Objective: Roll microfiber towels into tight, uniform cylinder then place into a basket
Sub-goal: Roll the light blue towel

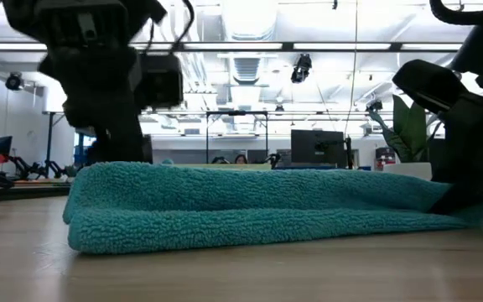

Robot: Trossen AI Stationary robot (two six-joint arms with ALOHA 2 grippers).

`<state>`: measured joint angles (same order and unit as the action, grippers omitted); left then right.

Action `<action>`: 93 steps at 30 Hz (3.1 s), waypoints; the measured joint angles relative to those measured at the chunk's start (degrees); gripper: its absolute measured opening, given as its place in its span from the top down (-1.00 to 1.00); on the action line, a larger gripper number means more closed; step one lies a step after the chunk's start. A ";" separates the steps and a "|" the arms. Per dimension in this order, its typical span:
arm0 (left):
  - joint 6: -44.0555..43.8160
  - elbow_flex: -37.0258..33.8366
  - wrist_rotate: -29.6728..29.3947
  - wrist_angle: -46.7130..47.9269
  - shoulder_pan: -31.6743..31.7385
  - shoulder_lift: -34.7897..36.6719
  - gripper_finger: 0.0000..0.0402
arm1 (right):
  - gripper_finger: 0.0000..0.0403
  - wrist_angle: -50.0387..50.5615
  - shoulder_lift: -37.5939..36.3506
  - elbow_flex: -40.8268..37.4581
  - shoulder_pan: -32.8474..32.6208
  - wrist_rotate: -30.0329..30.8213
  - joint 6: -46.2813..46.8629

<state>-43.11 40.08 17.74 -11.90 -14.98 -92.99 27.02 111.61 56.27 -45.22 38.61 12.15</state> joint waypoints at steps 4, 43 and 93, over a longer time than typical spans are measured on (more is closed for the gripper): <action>-2.94 2.99 4.33 -2.16 -0.10 -6.52 -0.24 | 0.96 -0.26 0.00 0.00 0.21 0.02 -0.14; 9.93 27.69 -0.89 25.36 -6.17 -20.27 0.96 | 0.96 1.45 0.13 0.69 0.23 1.27 1.57; 22.52 38.68 -33.27 46.91 -15.12 -20.44 1.00 | 0.96 -1.26 -2.23 -2.56 13.21 -0.25 -20.39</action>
<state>-20.58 78.76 -15.53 35.01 -30.11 -113.43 25.76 109.38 53.71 -32.01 38.36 -8.24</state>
